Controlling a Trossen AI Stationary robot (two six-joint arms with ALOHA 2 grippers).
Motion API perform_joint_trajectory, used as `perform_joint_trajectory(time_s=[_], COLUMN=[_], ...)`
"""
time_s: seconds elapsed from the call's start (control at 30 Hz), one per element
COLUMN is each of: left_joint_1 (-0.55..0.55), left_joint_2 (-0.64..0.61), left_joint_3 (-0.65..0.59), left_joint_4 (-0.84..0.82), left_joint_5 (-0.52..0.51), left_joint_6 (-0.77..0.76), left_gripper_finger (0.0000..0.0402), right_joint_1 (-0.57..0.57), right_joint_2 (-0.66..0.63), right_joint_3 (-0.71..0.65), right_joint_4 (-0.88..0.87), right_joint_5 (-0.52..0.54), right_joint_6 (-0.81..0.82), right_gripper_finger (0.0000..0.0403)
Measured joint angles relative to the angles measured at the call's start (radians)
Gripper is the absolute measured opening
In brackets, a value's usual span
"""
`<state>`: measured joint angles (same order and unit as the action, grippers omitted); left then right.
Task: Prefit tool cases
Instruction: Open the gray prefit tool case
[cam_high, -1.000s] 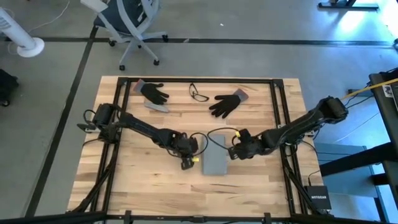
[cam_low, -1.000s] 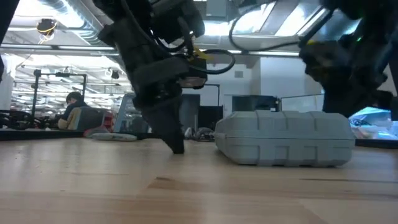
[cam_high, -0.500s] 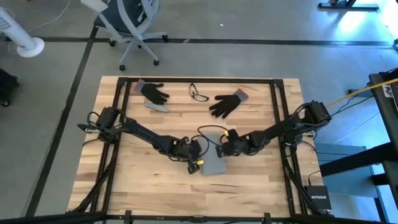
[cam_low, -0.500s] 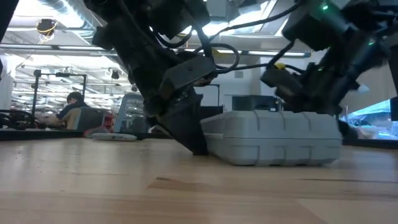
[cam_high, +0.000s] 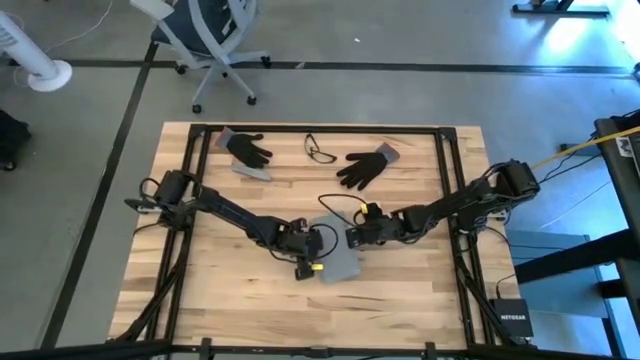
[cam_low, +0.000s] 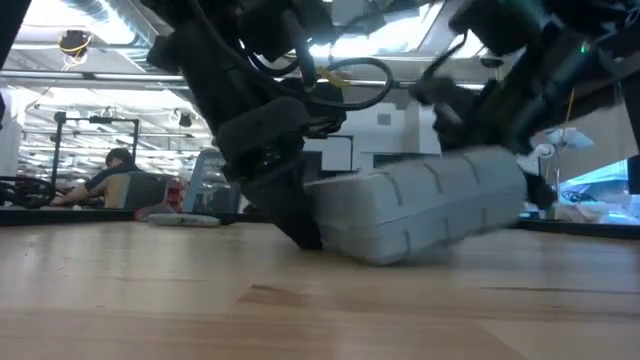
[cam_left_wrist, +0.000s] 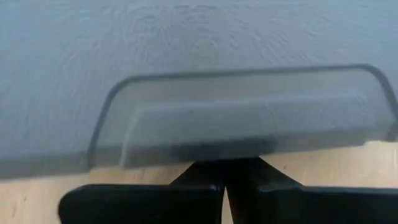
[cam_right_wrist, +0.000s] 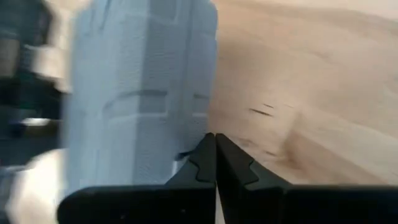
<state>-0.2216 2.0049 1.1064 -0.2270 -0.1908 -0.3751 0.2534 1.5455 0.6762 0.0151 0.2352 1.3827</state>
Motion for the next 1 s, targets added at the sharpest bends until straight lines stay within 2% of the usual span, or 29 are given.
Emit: perform_joint_trajectory(time_s=[0.33, 0.47, 0.73, 1.0], left_joint_1=[-0.018, -0.014, 0.004, 0.018], left_joint_2=[-0.021, -0.022, -0.022, 0.002], left_joint_3=[-0.001, 0.001, -0.010, -0.015], left_joint_4=[-0.110, -0.118, -0.041, 0.065], left_joint_5=[-0.026, -0.031, -0.044, -0.080], left_joint_6=[0.079, 0.122, 0.246, 0.212], left_gripper_finger=[0.0000, 0.0000, 0.0000, 0.0000], right_joint_1=[0.002, 0.002, 0.002, 0.000], right_joint_2=[-0.034, -0.022, 0.028, 0.039], right_joint_3=[0.015, 0.025, 0.034, 0.034], right_joint_4=[0.118, 0.239, 0.308, 0.324], right_joint_5=[0.011, 0.005, 0.035, 0.063], right_joint_6=[-0.001, -0.008, -0.027, -0.009], right_gripper_finger=[0.0000, 0.0000, 0.0000, 0.0000])
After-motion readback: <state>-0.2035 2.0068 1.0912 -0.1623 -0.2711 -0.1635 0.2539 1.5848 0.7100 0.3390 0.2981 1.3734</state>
